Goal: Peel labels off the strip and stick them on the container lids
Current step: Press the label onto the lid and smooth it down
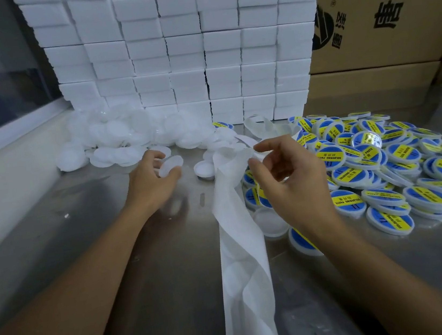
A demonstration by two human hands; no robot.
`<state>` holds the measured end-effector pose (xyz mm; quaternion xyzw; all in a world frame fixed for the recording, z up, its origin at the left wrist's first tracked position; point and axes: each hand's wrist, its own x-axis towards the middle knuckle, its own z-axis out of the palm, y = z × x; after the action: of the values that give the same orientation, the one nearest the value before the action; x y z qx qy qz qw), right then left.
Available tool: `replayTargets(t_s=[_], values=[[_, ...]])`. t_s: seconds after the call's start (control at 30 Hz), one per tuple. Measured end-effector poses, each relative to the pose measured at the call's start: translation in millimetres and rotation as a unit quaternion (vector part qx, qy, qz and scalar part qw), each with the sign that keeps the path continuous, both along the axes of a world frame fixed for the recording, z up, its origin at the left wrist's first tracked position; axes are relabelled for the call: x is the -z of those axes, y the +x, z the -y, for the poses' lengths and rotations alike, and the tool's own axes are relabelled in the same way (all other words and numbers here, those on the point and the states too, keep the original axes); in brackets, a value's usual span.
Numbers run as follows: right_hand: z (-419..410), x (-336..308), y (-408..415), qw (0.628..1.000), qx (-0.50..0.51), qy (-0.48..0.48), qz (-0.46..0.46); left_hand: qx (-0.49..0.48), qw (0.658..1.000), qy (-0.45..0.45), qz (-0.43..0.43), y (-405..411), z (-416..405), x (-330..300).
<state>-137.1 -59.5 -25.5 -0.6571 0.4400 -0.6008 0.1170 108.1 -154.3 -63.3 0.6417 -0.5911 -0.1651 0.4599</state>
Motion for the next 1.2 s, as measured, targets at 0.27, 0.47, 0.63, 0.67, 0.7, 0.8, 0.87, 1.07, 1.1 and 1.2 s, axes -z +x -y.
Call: replayTargets(t_s=[0.27, 0.47, 0.63, 0.67, 0.7, 0.8, 0.87, 1.07, 1.1, 1.2], values=[[-3.0, 4.6, 4.7, 0.995, -0.035, -0.005, -0.093, 0.046, 0.981, -0.050, -0.179, -12.2, -47.3, -9.5], [-12.0, 1.5, 10.3, 0.985, -0.097, 0.015, -0.144, 0.196, 0.912, 0.032, -0.358, -19.0, -82.2, -19.5], [-17.6, -0.2, 16.0, 0.981, -0.126, 0.022, -0.147, 0.314, 0.861, 0.102, -0.387, -14.3, -90.4, -31.0], [-17.4, -0.1, 16.7, 0.981, -0.129, 0.026, -0.144, 0.340, 0.847, 0.117, -0.393, -15.4, -91.7, -31.5], [-16.4, 0.0, 17.5, 0.981, -0.133, 0.029, -0.137, 0.361, 0.834, 0.130, -0.396, -17.1, -93.0, -31.6], [-14.8, 2.4, 20.1, 0.982, -0.151, 0.041, -0.103, 0.385, 0.813, 0.146, -0.411, -22.8, -93.8, -31.3], [-13.8, 4.2, 22.0, 0.982, -0.166, 0.056, -0.075, 0.389, 0.808, 0.152, -0.416, -26.0, -93.2, -31.0], [-10.2, 7.5, 23.6, 0.981, -0.168, 0.088, 0.038, 0.388, 0.819, 0.166, -0.388, -31.0, -92.2, -28.9], [-9.6, 7.9, 23.0, 0.981, -0.163, 0.091, 0.045, 0.380, 0.824, 0.160, -0.388, -32.3, -92.6, -28.9], [-8.4, 7.7, 20.7, 0.984, -0.141, 0.092, 0.057, 0.353, 0.835, 0.132, -0.401, -35.5, -93.6, -26.6]])
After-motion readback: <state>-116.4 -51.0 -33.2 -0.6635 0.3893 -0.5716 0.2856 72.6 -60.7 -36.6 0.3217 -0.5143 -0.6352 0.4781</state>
